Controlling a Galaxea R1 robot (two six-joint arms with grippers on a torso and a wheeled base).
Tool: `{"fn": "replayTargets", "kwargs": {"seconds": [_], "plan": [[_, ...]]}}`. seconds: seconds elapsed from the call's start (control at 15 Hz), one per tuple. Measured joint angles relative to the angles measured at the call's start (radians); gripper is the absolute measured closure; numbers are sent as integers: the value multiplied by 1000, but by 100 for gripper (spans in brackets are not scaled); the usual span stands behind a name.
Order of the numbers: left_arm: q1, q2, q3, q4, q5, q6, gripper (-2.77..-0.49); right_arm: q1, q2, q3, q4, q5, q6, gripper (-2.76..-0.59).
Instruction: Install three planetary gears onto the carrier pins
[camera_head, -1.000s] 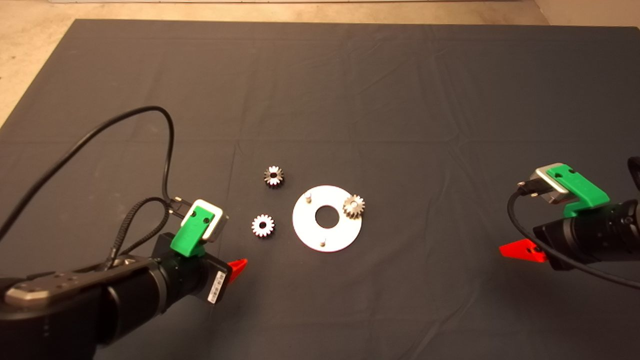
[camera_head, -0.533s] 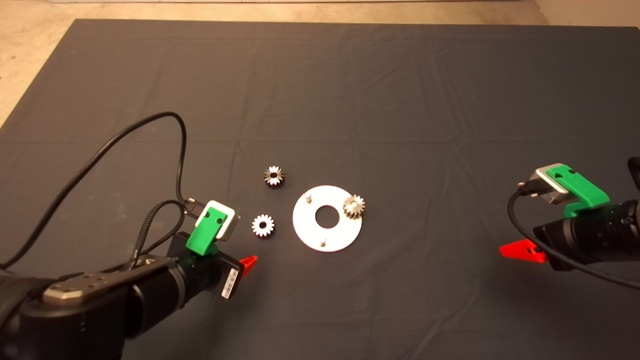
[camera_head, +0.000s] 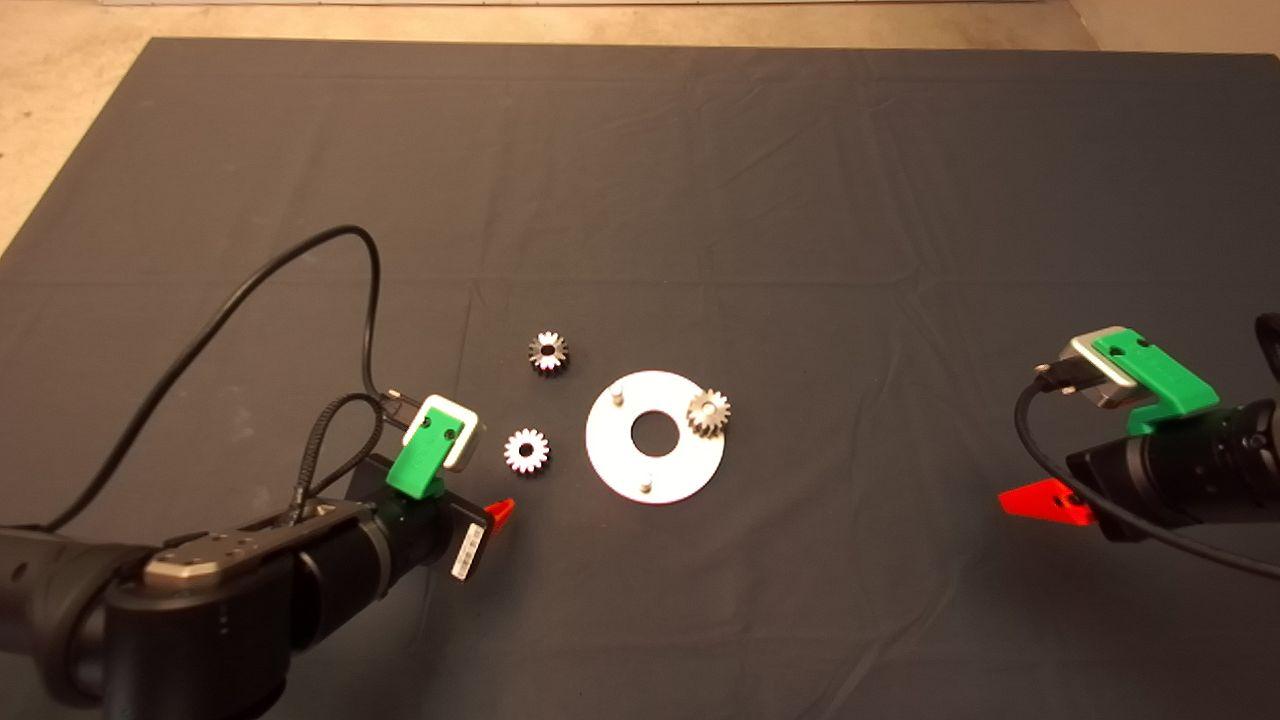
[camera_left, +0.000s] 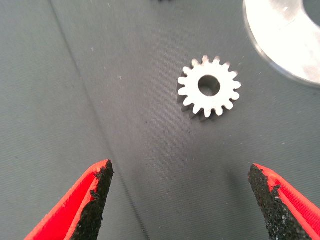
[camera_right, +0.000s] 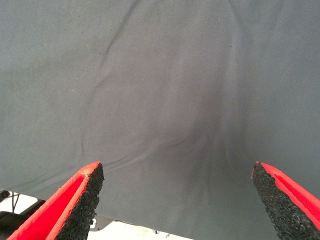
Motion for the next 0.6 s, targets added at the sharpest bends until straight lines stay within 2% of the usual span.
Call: {"fn": "replayTargets", "kwargs": {"seconds": [0.2, 0.6], "plan": [[5, 5, -22, 15, 2, 1, -192, 0, -9, 1, 0, 0, 0, -220], [5, 71, -54, 24, 1, 0, -192, 0, -34, 1, 0, -1, -27, -220]]}}
